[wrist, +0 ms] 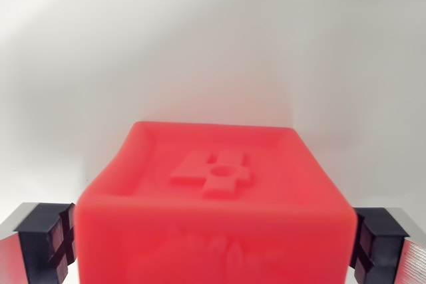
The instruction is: Destack cube
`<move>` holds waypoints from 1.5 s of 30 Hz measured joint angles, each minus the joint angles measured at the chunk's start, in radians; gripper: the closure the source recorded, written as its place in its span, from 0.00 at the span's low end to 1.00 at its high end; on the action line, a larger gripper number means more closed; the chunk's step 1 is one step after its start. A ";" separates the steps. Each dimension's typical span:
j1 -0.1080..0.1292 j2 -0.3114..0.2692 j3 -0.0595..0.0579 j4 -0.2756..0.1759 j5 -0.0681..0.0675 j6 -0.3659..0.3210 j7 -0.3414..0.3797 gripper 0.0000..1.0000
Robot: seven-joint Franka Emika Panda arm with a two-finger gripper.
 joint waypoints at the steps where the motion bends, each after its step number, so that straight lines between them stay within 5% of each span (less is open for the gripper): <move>1: 0.000 0.000 0.000 0.000 0.000 0.000 0.000 0.00; 21: 0.000 -0.081 0.000 -0.022 0.000 -0.056 0.000 0.00; 45: 0.000 -0.283 0.000 -0.044 -0.001 -0.231 0.001 0.00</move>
